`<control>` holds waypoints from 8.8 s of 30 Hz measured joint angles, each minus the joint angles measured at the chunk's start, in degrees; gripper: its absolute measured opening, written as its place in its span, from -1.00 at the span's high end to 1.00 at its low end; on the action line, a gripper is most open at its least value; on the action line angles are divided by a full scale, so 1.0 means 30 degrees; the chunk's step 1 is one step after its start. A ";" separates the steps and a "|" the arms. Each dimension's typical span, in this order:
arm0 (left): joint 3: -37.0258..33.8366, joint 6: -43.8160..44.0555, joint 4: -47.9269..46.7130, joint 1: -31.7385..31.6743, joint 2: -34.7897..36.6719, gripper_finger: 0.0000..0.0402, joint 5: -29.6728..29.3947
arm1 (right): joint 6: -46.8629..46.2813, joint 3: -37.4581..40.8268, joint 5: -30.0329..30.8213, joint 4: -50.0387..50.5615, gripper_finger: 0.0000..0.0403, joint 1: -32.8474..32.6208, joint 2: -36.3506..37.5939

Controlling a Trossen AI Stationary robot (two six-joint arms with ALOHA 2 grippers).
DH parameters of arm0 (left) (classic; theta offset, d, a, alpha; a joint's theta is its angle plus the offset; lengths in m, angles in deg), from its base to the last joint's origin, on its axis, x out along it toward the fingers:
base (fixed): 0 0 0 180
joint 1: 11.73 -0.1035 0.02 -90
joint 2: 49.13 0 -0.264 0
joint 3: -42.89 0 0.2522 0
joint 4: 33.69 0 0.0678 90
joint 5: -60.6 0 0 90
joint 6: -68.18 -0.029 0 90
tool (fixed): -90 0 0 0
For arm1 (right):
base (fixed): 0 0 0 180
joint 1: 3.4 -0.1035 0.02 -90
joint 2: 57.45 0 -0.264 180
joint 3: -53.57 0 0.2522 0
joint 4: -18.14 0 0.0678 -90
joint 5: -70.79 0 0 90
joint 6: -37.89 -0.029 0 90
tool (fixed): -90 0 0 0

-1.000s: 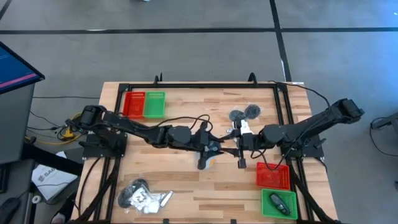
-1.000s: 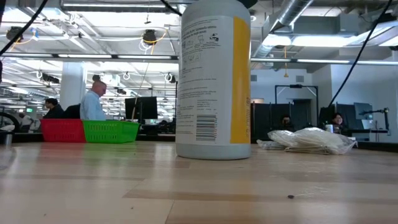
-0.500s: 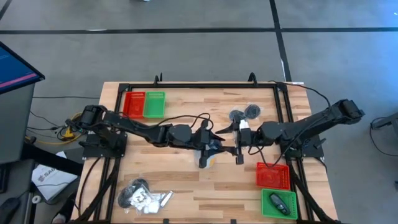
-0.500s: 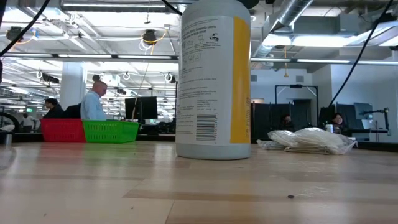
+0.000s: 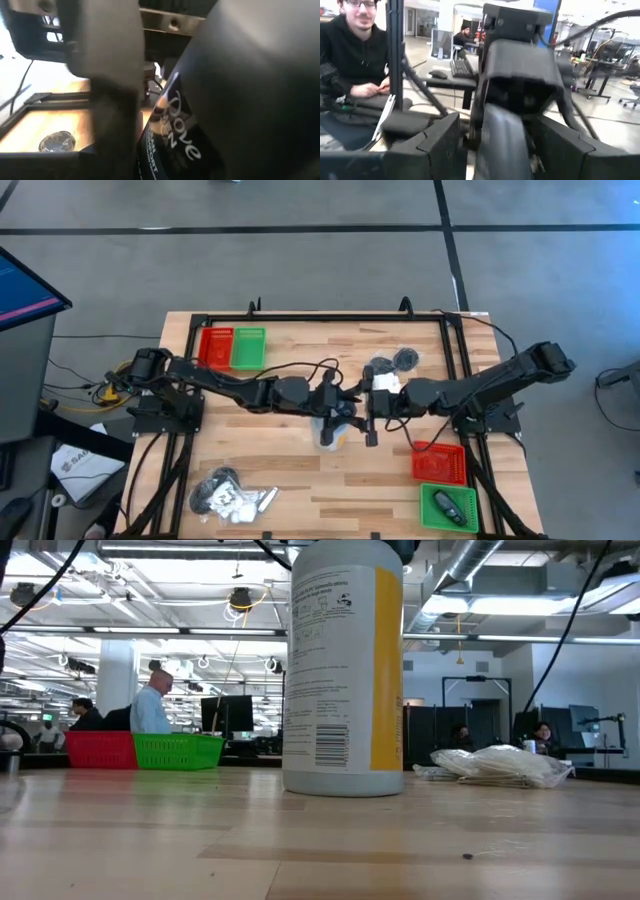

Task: Pick & Place Travel size toiletries
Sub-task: Put the gray deodorant bottle into the bottom green basket, then put the white cotton pack into the bottom red basket

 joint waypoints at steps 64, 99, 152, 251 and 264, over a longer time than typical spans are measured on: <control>-0.0020 -0.2103 0.1052 0.0131 0.0925 0.08 -0.1222 | -0.0512 -0.0020 0.0268 0.1405 0.15 -0.0241 0.0319; 0.0046 -0.2346 0.0038 0.0204 0.0925 0.13 -0.2021 | 0.0549 -0.0020 0.1121 0.2460 0.44 -0.0685 0.0738; 0.0053 -0.1081 0.0067 0.1129 0.3328 -0.09 -0.2246 | -2.5024 0.0039 1.4628 2.0085 0.45 -1.8848 0.0419; 0.0046 -0.0293 -0.1323 0.1821 0.3563 -0.04 -0.2239 | -3.2951 0.0009 1.2029 3.5048 0.65 -1.2645 0.2446; 0.0039 -0.0294 -0.2017 0.1792 0.3563 -0.04 -0.2242 | -2.8274 0.1694 1.0984 3.2694 0.65 -0.8088 0.4809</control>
